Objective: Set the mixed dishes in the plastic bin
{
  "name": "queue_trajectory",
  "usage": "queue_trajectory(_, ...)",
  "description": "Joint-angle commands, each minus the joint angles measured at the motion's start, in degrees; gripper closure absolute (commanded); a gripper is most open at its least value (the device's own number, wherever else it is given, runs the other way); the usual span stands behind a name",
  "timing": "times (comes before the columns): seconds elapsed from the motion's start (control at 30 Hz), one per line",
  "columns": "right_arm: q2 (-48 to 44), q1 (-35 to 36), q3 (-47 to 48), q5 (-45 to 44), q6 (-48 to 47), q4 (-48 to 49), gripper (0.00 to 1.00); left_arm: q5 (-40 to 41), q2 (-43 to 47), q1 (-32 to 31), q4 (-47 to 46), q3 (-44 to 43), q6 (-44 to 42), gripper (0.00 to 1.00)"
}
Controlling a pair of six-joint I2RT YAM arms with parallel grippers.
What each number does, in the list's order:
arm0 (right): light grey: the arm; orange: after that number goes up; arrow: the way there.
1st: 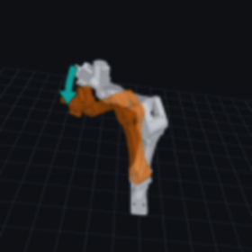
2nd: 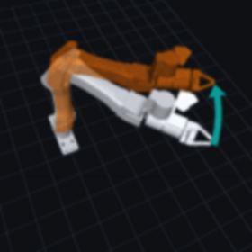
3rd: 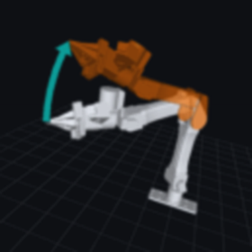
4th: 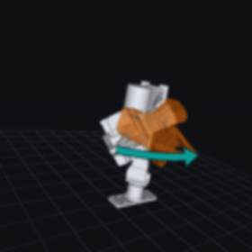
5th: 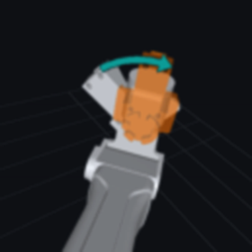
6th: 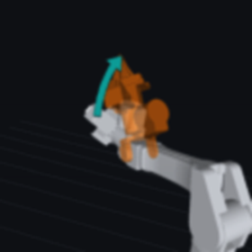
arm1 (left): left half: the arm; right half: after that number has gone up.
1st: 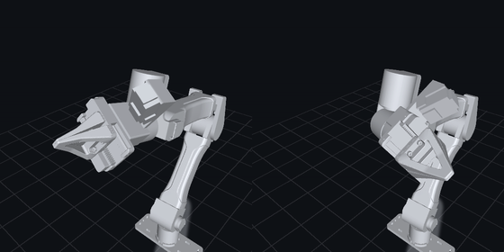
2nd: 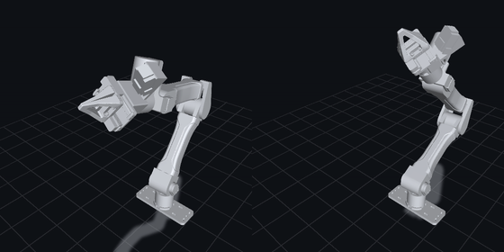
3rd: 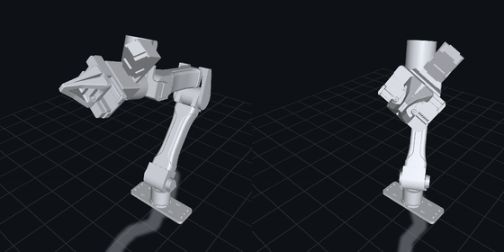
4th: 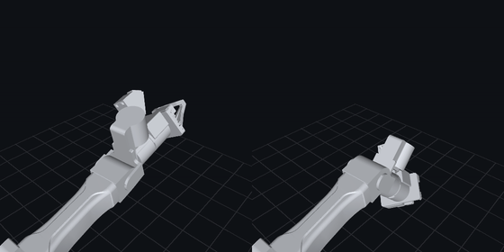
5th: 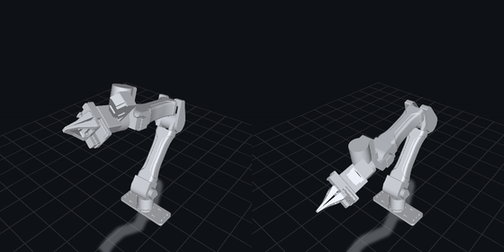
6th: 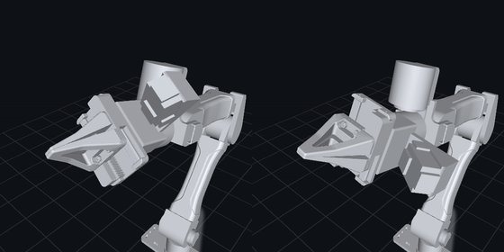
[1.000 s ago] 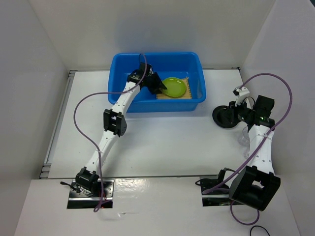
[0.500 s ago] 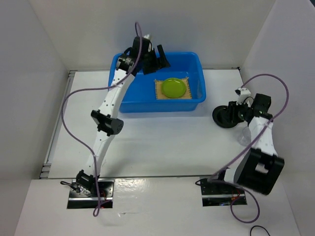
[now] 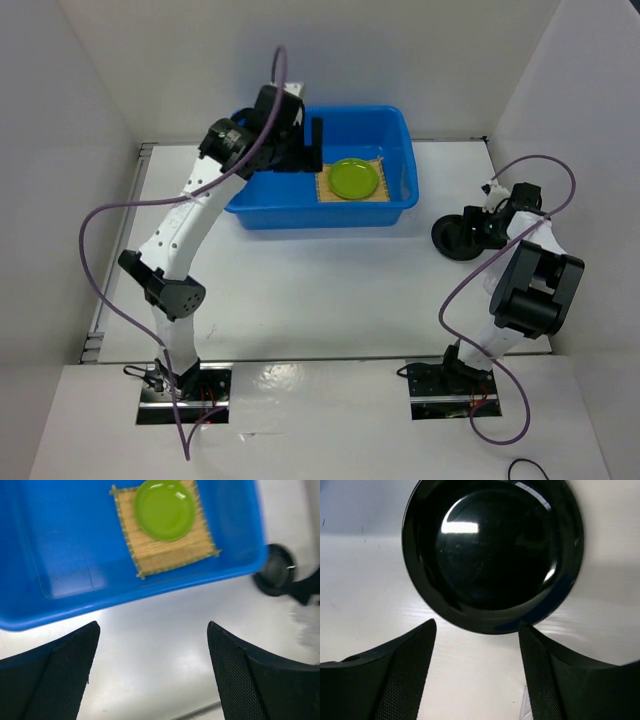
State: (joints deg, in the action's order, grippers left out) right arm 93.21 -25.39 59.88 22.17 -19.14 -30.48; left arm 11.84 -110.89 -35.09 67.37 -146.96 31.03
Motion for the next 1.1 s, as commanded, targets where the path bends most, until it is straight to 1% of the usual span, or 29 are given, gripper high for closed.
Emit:
queue_trajectory(0.0,-1.4,-0.5,3.6,-3.3,1.7,2.4,0.25,4.0,8.9,0.3,-6.0,19.4,-2.9,0.06)
queue_trajectory(0.03,-0.1,-0.5,4.1,-3.9,2.3,2.4,0.25,2.7,12.3,1.2,-13.3,25.7,-3.6,0.06)
queue_trajectory(0.07,0.6,-0.5,4.1,-5.2,2.3,2.4,0.25,-0.2,19.3,3.3,-16.9,31.8,-3.6,0.04)
queue_trajectory(0.1,1.3,-0.5,5.0,-5.8,2.3,2.4,0.25,-1.5,22.4,4.8,-20.1,37.5,-3.6,0.04)
queue_trajectory(0.13,2.0,-0.5,5.8,-6.5,2.3,3.0,0.25,-2.3,25.1,6.2,-24.6,46.4,-3.6,0.02)
queue_trajectory(0.17,3.8,-0.5,6.4,-7.1,2.9,3.0,0.21,-3.2,28.7,7.6,-26.0,49.5,-3.6,0.01)
queue_trajectory(0.2,4.9,-0.5,7.4,-7.6,2.9,3.0,0.21,-4.9,29.8,9.6,-26.7,52.0,-5.7,0.01)
queue_trajectory(0.23,7.0,-1.0,8.1,-7.6,2.9,3.0,0.21,-4.9,30.3,10.4,-26.7,55.1,-6.7,0.01)
queue_trajectory(0.33,10.0,-1.6,9.8,-8.3,2.9,3.0,0.21,-4.9,32.4,12.8,-26.0,59.1,-10.6,0.01)
queue_trajectory(0.37,10.7,-2.4,11.2,-8.3,2.9,3.5,0.21,-4.9,33.2,13.5,-26.7,62.1,-11.2,0.01)
queue_trajectory(0.43,12.1,-3.4,12.4,-7.7,2.9,3.5,0.21,-4.9,35.8,15.7,-28.1,65.4,-13.2,0.01)
queue_trajectory(0.6,12.6,-4.0,11.8,-8.2,2.9,5.4,0.21,-4.4,40.7,17.6,-33.0,74.4,-13.2,0.01)
queue_trajectory(0.73,15.5,-3.4,12.5,-7.1,2.3,4.9,0.24,-5.0,43.2,18.8,-35.5,79.5,-12.5,0.01)
queue_trajectory(0.87,16.1,-2.9,12.5,0.1,0.5,4.1,0.29,-4.3,46.5,20.1,-37.7,83.6,-12.0,0.01)
queue_trajectory(0.9,17.6,-2.9,13.0,1.6,-0.4,2.4,0.30,-4.3,48.2,20.1,-37.7,84.3,-11.3,0.01)
queue_trajectory(0.93,18.8,-2.4,14.0,4.7,-1.0,1.2,0.32,-3.1,49.0,20.1,-38.5,85.1,-11.3,0.01)
queue_trajectory(0.97,21.8,-2.4,14.7,5.9,-1.5,-0.1,0.34,-3.0,50.4,20.1,-39.2,85.9,-10.7,0.01)
queue_trajectory(1.0,23.3,-2.4,16.1,6.7,-2.3,-2.2,0.35,-2.2,51.0,20.1,-39.2,87.2,-10.7,0.01)
queue_trajectory(1.07,25.4,-2.4,16.8,8.1,-3.1,-3.0,0.39,-1.5,52.6,20.1,-39.7,88.2,-10.2,0.01)
